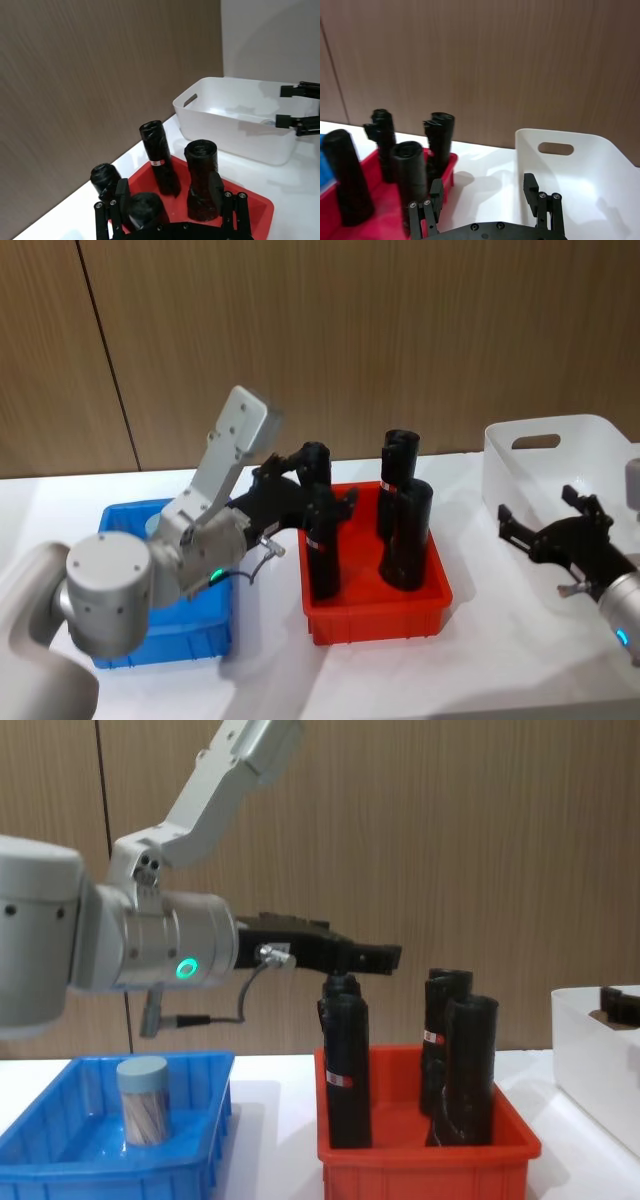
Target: Pick the cotton swabs from the blue box and place them into the white box.
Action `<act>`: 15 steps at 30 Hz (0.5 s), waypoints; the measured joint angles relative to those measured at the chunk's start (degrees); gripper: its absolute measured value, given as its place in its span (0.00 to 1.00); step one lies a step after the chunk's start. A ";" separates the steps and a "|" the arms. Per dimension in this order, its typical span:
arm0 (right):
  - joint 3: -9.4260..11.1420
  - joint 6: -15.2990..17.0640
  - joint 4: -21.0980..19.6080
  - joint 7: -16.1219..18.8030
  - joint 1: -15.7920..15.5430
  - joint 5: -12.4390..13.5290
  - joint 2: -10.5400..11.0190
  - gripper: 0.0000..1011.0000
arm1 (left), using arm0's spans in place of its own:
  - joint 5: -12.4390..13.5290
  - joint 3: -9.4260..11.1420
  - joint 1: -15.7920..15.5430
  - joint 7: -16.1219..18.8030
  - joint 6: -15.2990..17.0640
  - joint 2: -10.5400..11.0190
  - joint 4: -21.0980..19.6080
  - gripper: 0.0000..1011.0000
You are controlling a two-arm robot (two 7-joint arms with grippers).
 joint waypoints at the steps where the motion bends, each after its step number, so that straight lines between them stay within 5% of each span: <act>1: -0.12 -0.03 -0.57 -0.08 -0.38 0.02 0.00 0.99 | 0.01 0.05 0.48 0.62 -0.32 0.17 -0.39 0.99; 15: -2.33 -0.62 -11.26 -1.63 -8.02 0.79 0.00 0.99 | 0.24 0.84 8.69 11.40 -5.96 3.55 -7.90 0.99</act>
